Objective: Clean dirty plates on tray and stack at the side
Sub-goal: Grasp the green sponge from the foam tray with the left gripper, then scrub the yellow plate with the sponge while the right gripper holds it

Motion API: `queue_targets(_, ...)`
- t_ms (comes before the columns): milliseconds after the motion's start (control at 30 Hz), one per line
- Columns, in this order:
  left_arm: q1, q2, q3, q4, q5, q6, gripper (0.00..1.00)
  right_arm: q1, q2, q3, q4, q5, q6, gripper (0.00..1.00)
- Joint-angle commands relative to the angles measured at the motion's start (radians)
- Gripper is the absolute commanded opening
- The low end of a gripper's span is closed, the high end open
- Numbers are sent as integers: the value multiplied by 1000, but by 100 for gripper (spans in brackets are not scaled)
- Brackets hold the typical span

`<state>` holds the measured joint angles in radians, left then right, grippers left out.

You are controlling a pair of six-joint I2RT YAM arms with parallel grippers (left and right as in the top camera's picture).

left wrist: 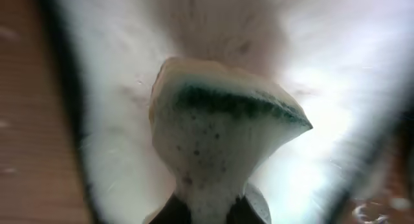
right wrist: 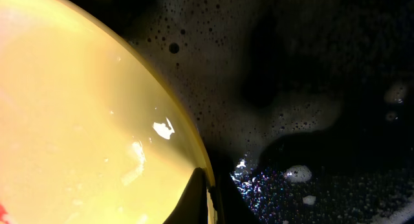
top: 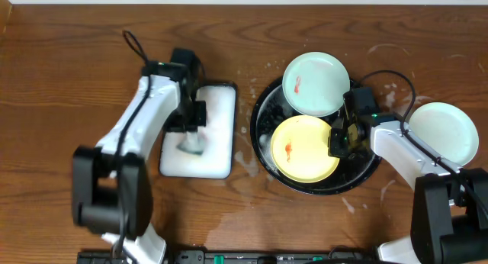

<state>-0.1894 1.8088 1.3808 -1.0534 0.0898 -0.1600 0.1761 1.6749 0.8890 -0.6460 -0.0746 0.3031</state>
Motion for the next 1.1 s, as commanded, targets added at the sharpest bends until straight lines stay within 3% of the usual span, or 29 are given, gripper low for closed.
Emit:
queue_targets(0, -32, -111, 58, -16, 8, -6, 7, 6, 53, -17, 7, 14, 14, 1)
queue_targets(267, -208, -144, 61, 119, 189, -59, 8, 6, 53, -17, 8, 14, 14, 1)
queue_targets(567, -471, 52, 61, 358, 191, -201, 8, 7, 53, -17, 7, 14, 14, 1)
queue_targets(867, -536, 296, 61, 510, 341, -360, 8, 7, 53, -17, 7, 14, 15, 1)
queue_targets(1000, -531, 380, 61, 473, 325, -377, 8, 7, 53, -17, 6, 14, 14, 1)
queue_targets(1067, -520, 389, 62, 415, 230, -378, 7, 7, 53, -17, 3, 14, 14, 1)
